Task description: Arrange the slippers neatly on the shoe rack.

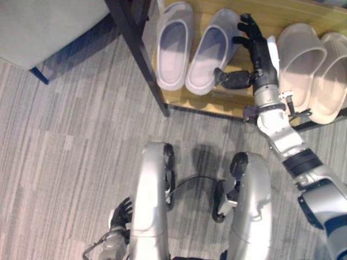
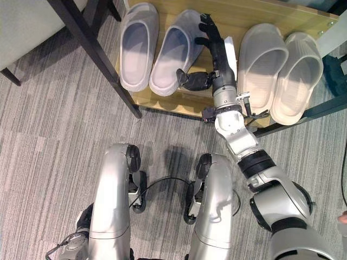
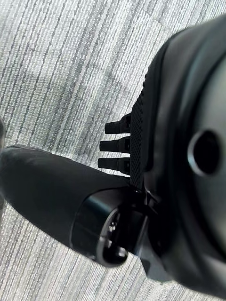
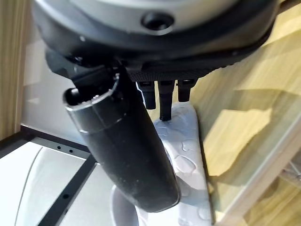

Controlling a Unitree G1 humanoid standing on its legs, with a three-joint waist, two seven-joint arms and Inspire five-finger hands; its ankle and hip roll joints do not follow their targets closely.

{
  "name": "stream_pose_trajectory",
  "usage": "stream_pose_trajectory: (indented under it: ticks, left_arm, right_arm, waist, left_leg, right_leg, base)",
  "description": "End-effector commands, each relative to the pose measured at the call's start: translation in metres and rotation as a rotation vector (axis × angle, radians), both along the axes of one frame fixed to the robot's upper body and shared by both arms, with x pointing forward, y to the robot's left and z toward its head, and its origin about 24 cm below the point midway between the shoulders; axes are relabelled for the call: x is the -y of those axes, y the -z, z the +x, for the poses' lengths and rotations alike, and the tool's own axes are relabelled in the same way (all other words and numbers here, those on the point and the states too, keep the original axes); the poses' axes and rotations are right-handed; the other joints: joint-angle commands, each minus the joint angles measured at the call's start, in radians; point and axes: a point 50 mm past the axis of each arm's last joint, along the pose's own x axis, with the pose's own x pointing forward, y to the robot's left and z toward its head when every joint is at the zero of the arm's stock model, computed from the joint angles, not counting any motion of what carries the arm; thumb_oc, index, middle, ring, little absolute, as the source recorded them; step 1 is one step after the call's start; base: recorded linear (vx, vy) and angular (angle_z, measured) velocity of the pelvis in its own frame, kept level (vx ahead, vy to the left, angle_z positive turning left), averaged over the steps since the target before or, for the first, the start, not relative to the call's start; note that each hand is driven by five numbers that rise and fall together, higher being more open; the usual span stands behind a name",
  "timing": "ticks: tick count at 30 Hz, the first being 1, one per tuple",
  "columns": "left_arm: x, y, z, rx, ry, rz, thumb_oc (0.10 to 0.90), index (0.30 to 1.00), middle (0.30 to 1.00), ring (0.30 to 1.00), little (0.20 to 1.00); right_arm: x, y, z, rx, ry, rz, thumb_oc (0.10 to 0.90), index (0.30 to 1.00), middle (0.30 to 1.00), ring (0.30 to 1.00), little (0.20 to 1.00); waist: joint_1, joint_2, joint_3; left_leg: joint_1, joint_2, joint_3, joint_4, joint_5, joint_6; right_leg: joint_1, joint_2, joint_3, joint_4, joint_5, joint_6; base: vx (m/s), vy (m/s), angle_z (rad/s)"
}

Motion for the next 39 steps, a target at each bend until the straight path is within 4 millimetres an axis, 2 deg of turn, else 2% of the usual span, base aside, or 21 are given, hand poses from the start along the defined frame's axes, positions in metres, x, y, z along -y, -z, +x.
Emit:
stream_pose_trajectory:
  ticks: [1, 10, 13, 22, 27, 29, 32, 34, 36, 37, 39]
  left_arm:
    - [-0.012, 0.004, -0.021, -0.053, 0.043, 0.081, 0.800, 0.900, 0.900, 0.900, 0.900]
    - [-0.013, 0.006, -0.023, -0.067, 0.044, 0.079, 0.800, 0.900, 0.900, 0.900, 0.900]
    - [-0.016, 0.007, -0.027, -0.080, 0.050, 0.077, 0.800, 0.900, 0.900, 0.900, 0.900]
    - [-0.015, 0.012, -0.035, -0.119, 0.046, 0.050, 0.800, 0.900, 0.900, 0.900, 0.900]
    - [-0.014, 0.013, -0.036, -0.116, 0.042, 0.046, 0.800, 0.900, 0.900, 0.900, 0.900]
    - [-0.014, 0.013, -0.036, -0.115, 0.035, 0.041, 0.800, 0.900, 0.900, 0.900, 0.900]
    - [-0.015, 0.013, -0.037, -0.112, 0.011, 0.017, 0.800, 0.900, 0.900, 0.900, 0.900]
    - [-0.015, 0.013, -0.037, -0.101, -0.012, 0.004, 0.800, 0.900, 0.900, 0.900, 0.900]
    - [-0.017, 0.012, -0.036, -0.095, -0.036, 0.020, 0.800, 0.900, 0.900, 0.900, 0.900]
    - [-0.018, 0.012, -0.036, -0.095, -0.035, 0.023, 0.800, 0.900, 0.900, 0.900, 0.900]
    - [-0.022, 0.009, -0.032, -0.076, -0.069, 0.034, 0.800, 0.900, 0.900, 0.900, 0.900]
  right_arm:
    - [-0.053, -0.074, -0.019, 0.247, -0.258, -0.030, 0.800, 0.900, 0.900, 0.900, 0.900]
    - [-0.071, -0.082, -0.015, 0.218, -0.322, -0.050, 0.800, 0.900, 0.900, 0.900, 0.900]
    - [-0.076, -0.085, -0.013, 0.152, -0.428, -0.033, 0.800, 0.900, 0.900, 0.900, 0.900]
    - [-0.060, -0.101, -0.023, 0.184, -0.507, 0.030, 0.800, 0.900, 0.900, 0.900, 0.900]
    - [-0.045, -0.108, -0.027, 0.245, -0.429, 0.012, 0.800, 0.900, 0.900, 0.900, 0.900]
    - [-0.033, -0.111, -0.029, 0.281, -0.383, 0.042, 0.800, 0.900, 0.900, 0.900, 0.900]
    - [-0.012, -0.118, -0.039, 0.359, -0.336, 0.097, 0.800, 0.900, 0.900, 0.900, 0.900]
    - [0.006, -0.121, -0.058, 0.473, -0.305, 0.141, 0.800, 0.900, 0.900, 0.900, 0.900]
    - [0.012, -0.114, -0.082, 0.578, -0.315, 0.166, 0.800, 0.900, 0.900, 0.900, 0.900]
    - [0.012, -0.113, -0.082, 0.579, -0.312, 0.167, 0.800, 0.900, 0.900, 0.900, 0.900]
    - [0.010, -0.105, -0.101, 0.642, -0.335, 0.162, 0.800, 0.900, 0.900, 0.900, 0.900]
  waist:
    - [0.074, 0.003, -0.024]
    - [0.086, 0.012, -0.024]
    - [0.095, 0.013, -0.024]
    - [0.094, 0.001, -0.024]
    - [0.086, 0.000, -0.024]
    - [0.081, -0.001, -0.024]
    - [0.072, -0.004, -0.024]
    - [0.054, -0.007, -0.024]
    - [0.040, -0.016, -0.024]
    - [0.041, -0.017, -0.024]
    - [0.031, -0.025, -0.024]
  left_leg:
    - [0.035, -0.068, -0.122, -0.006, -0.077, 0.009]
    - [0.035, -0.071, -0.126, -0.003, -0.075, 0.006]
    - [0.035, -0.071, -0.129, 0.001, -0.073, 0.002]
    - [0.035, -0.070, -0.133, -0.003, -0.071, -0.002]
    - [0.035, -0.069, -0.137, -0.002, -0.073, -0.003]
    - [0.035, -0.068, -0.136, -0.001, -0.072, -0.003]
    - [0.035, -0.068, -0.136, 0.001, -0.074, -0.002]
    - [0.035, -0.069, -0.131, -0.003, -0.075, -0.001]
    - [0.035, -0.069, -0.125, -0.002, -0.076, 0.000]
    - [0.035, -0.070, -0.125, -0.001, -0.076, 0.000]
    - [0.035, -0.073, -0.124, 0.002, -0.074, 0.001]
  right_leg:
    - [-0.012, -0.030, 0.089, -0.042, 0.069, -0.055]
    - [-0.012, -0.032, 0.091, -0.039, 0.072, -0.054]
    - [-0.012, -0.037, 0.091, -0.036, 0.072, -0.053]
    - [-0.012, -0.039, 0.093, -0.035, 0.072, -0.052]
    - [-0.012, -0.040, 0.090, -0.035, 0.069, -0.053]
    - [-0.012, -0.039, 0.088, -0.035, 0.068, -0.053]
    - [-0.012, -0.038, 0.087, -0.035, 0.067, -0.052]
    - [-0.012, -0.034, 0.089, -0.034, 0.063, -0.051]
    - [-0.012, -0.029, 0.093, -0.031, 0.061, -0.048]
    - [-0.012, -0.029, 0.093, -0.030, 0.061, -0.048]
    - [-0.012, -0.021, 0.096, -0.028, 0.063, -0.045]
  base:
    - [0.00, 0.000, 0.00]
    - [0.00, 0.000, 0.00]
    - [0.00, 0.000, 0.00]
    - [0.00, 0.000, 0.00]
    - [0.00, 0.000, 0.00]
    - [0.00, 0.000, 0.00]
    - [0.00, 0.000, 0.00]
    - [0.00, 0.000, 0.00]
    - [0.00, -0.011, 0.07]
    - [0.00, -0.013, 0.07]
    - [0.00, 0.000, 0.00]
